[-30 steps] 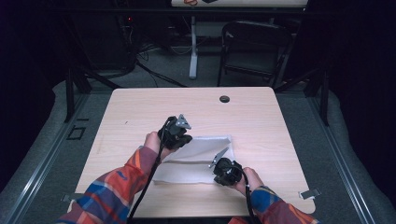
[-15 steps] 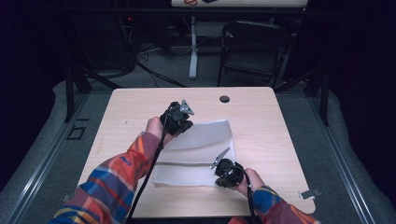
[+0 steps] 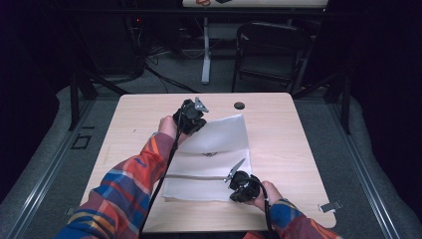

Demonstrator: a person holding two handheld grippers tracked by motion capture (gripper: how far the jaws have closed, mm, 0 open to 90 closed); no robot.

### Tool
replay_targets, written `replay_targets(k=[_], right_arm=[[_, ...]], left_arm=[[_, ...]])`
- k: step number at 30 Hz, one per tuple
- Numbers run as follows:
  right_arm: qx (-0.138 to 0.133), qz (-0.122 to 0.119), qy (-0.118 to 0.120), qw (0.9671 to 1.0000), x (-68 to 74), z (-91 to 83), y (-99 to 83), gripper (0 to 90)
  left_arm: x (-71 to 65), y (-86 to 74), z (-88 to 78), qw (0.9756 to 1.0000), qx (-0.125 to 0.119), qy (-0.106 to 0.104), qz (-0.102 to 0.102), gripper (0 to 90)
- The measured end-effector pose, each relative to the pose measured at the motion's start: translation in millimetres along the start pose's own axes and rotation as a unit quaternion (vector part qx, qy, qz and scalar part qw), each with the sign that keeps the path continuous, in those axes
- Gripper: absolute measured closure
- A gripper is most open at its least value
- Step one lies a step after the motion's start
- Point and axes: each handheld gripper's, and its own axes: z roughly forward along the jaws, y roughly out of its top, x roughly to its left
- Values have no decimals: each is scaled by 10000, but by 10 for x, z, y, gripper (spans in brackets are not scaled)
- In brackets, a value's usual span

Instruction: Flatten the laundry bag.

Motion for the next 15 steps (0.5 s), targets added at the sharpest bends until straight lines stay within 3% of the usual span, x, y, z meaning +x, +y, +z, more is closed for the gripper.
replay_targets(k=[10,15], right_arm=[[50,-44,-8,10000,4,-2,-1,900],[47,-15,8,10000,7,0,0,900]], left_arm=[[87,114,95,9994,16,338,-28,893],[133,196,162,9988,-87,473,-108,893]])
